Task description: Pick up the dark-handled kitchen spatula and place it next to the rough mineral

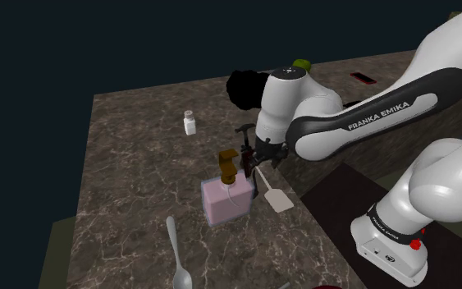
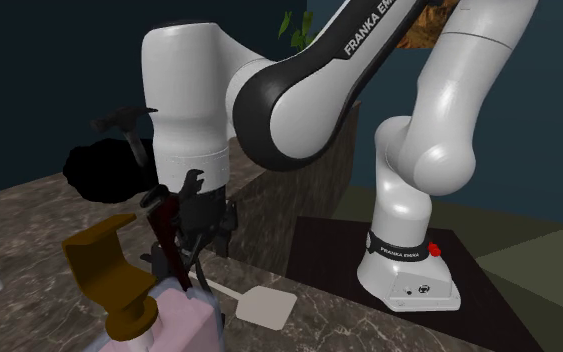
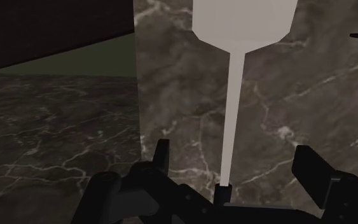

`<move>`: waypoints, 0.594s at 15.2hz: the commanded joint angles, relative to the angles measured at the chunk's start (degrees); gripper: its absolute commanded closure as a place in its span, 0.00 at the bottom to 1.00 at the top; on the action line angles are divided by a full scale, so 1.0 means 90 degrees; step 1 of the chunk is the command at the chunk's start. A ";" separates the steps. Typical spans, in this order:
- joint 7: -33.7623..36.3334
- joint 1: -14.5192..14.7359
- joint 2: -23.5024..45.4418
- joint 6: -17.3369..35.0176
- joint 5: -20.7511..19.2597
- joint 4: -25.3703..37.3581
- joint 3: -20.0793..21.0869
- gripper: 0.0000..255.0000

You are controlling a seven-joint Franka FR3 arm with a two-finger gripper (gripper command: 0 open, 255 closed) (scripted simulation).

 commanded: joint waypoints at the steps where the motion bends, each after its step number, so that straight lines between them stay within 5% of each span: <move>1: 0.0008 -0.0016 0.0048 0.0063 -0.0020 -0.0012 0.0008 0.00; 7: 0.0008 -0.0016 0.0048 0.0062 -0.0020 -0.0012 0.0008 0.00; 8: 0.0008 -0.0016 0.0048 0.0062 -0.0020 -0.0012 0.0008 1.00; 9: 0.0008 -0.0016 0.0048 0.0062 -0.0020 -0.0012 0.0008 1.00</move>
